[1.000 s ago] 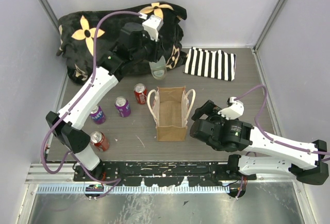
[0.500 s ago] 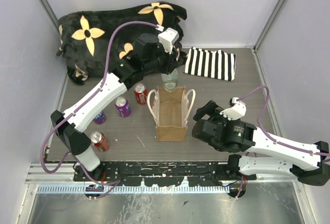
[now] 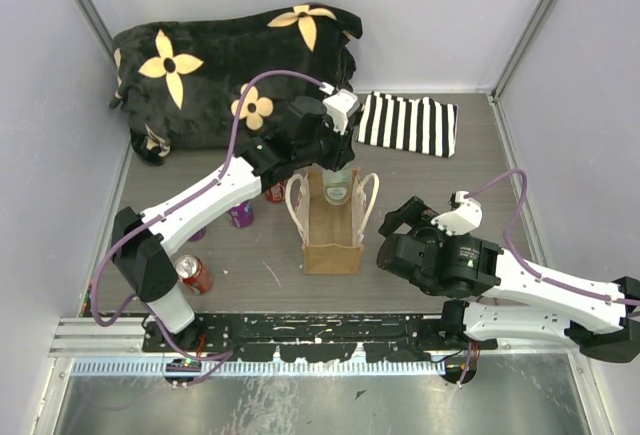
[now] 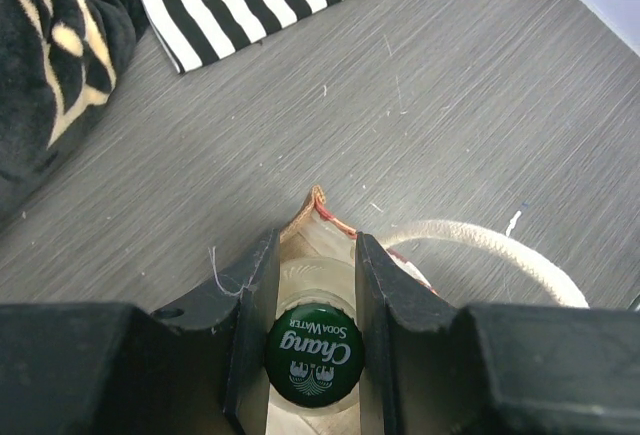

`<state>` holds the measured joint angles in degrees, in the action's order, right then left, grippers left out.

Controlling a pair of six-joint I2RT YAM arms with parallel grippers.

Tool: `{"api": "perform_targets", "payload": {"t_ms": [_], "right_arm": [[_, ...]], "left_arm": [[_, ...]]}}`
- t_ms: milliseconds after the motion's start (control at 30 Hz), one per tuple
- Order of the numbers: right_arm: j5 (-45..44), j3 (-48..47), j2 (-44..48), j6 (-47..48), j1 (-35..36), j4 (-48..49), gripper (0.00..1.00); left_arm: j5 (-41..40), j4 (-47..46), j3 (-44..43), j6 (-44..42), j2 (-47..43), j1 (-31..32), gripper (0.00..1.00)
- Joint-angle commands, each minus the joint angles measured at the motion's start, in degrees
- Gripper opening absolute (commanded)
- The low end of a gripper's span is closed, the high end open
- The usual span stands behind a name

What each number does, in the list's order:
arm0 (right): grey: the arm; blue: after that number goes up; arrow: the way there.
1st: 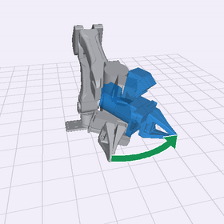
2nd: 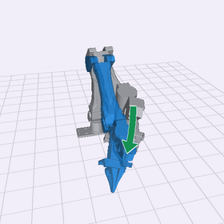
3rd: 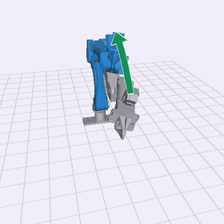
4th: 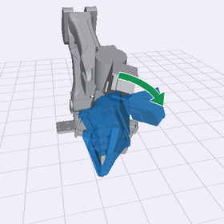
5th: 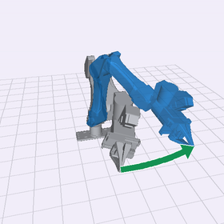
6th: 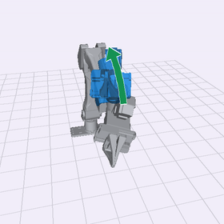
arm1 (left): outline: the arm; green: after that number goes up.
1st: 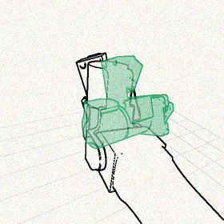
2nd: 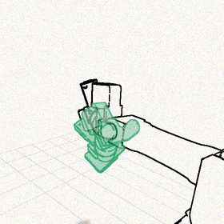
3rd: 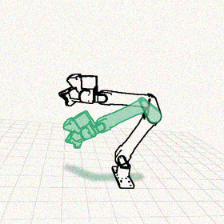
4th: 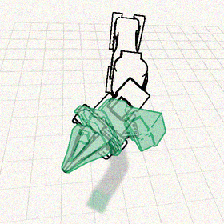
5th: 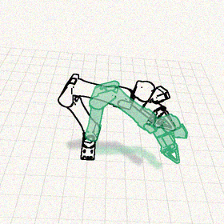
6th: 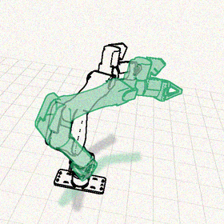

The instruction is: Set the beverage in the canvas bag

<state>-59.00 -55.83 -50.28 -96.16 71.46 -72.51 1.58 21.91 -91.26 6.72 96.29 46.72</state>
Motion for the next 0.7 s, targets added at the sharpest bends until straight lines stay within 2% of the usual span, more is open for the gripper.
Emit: {"api": "perform_targets", "payload": {"t_ms": [0, 667], "right_arm": [[-1.2, -0.9, -0.3, -1.1, 0.2, -1.1, 1.0], [-0.5, -3.9, -4.0, -0.9, 0.2, -2.5, 1.0]], "left_arm": [[0.2, -13.4, 0.6, 1.7, -0.6, 0.4, 0.0], [-2.3, -26.3, 10.1, 0.6, 4.4, 0.4, 0.0]]}}
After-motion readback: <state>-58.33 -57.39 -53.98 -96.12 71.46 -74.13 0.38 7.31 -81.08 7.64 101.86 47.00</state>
